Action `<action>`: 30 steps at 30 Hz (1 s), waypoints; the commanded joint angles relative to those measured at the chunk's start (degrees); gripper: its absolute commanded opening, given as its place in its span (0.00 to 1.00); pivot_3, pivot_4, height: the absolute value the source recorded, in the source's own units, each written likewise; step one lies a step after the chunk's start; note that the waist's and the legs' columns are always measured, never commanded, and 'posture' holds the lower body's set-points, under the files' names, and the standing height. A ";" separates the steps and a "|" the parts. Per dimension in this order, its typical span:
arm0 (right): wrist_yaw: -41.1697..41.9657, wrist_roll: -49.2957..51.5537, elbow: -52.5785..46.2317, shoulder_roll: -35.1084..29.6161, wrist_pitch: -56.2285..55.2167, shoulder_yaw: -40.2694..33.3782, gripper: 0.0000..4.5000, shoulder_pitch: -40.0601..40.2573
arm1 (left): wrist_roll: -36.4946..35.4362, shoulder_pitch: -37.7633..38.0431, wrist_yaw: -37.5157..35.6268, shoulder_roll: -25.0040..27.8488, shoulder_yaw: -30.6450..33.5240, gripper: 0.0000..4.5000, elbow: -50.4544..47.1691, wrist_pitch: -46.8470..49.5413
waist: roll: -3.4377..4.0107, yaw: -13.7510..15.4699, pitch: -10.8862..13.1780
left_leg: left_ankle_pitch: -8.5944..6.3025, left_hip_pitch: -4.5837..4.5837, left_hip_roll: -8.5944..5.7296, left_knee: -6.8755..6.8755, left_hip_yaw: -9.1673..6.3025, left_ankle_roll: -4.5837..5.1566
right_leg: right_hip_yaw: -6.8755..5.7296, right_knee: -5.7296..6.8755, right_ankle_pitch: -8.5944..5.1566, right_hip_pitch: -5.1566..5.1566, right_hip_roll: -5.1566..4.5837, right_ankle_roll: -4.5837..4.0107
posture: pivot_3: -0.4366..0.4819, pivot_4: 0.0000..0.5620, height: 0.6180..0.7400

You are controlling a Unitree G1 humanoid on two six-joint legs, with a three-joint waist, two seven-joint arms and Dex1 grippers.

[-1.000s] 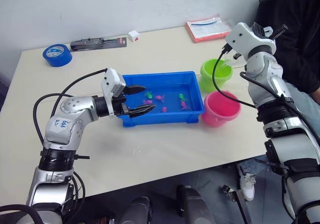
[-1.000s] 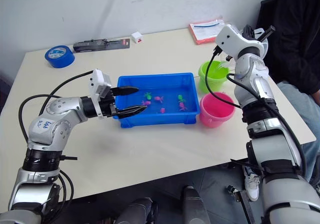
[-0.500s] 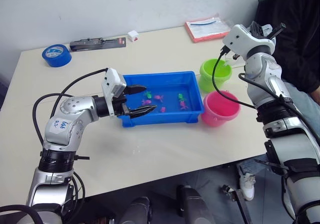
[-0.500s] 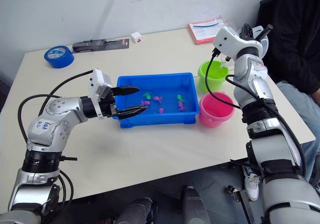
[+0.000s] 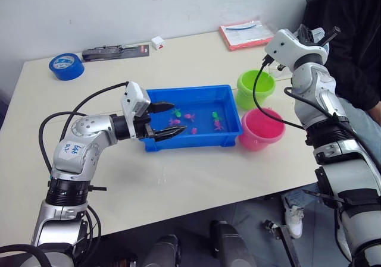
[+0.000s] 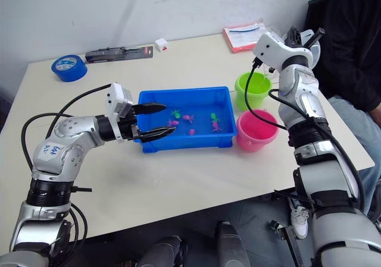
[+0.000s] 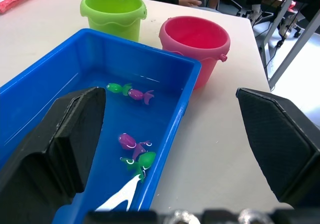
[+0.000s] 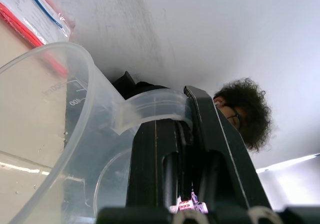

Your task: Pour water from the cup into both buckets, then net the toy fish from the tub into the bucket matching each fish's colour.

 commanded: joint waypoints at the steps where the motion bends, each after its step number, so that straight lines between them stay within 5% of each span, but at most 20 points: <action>1: 0.44 6.25 -2.76 1.29 3.53 -7.00 0.15 -0.81 | -2.23 0.53 -0.98 0.73 1.86 1.00 -2.74 -0.03 | 0.00 -0.20 0.00 | 0.00 0.00 0.00 0.00 0.00 0.00 | 0.00 0.00 0.00 0.00 0.00 0.00 | 0.48 0.27 1.00; 7: 1.44 18.98 -9.58 2.97 13.79 -21.52 0.15 2.74 | -6.53 2.75 -3.83 3.15 2.63 1.00 -5.66 4.22 | 0.00 -0.27 0.00 | 0.00 -0.02 0.00 0.02 -0.03 0.00 | -0.01 0.02 0.00 0.00 -0.01 0.00 | 0.48 0.27 1.00; 13: -3.27 34.81 -22.91 7.91 24.36 -43.59 0.15 10.75 | -7.95 5.33 -4.80 5.36 3.23 1.00 -6.83 4.96 | 0.03 -0.07 -0.02 | 0.00 -0.02 0.01 0.14 -0.07 0.00 | -0.01 0.09 0.00 0.06 -0.01 0.00 | 0.48 0.27 1.00; 19: -5.23 40.45 -25.68 11.31 26.32 -48.10 0.15 15.18 | -7.96 4.64 -4.83 5.63 3.02 1.00 -6.66 5.11 | 0.10 -0.23 -0.06 | 0.00 0.01 -0.03 0.34 0.02 0.00 | 0.31 0.36 0.00 0.08 -0.03 0.00 | 0.48 0.27 1.00; 30: -7.75 45.81 -9.43 13.45 10.76 -49.81 0.15 14.81 | -8.84 5.74 -4.68 8.45 5.08 1.00 -9.01 6.68 | 0.11 -0.40 -0.07 | -0.01 0.10 -0.04 0.34 0.26 0.01 | 0.84 0.50 0.01 0.01 0.01 0.01 | 0.48 0.27 1.00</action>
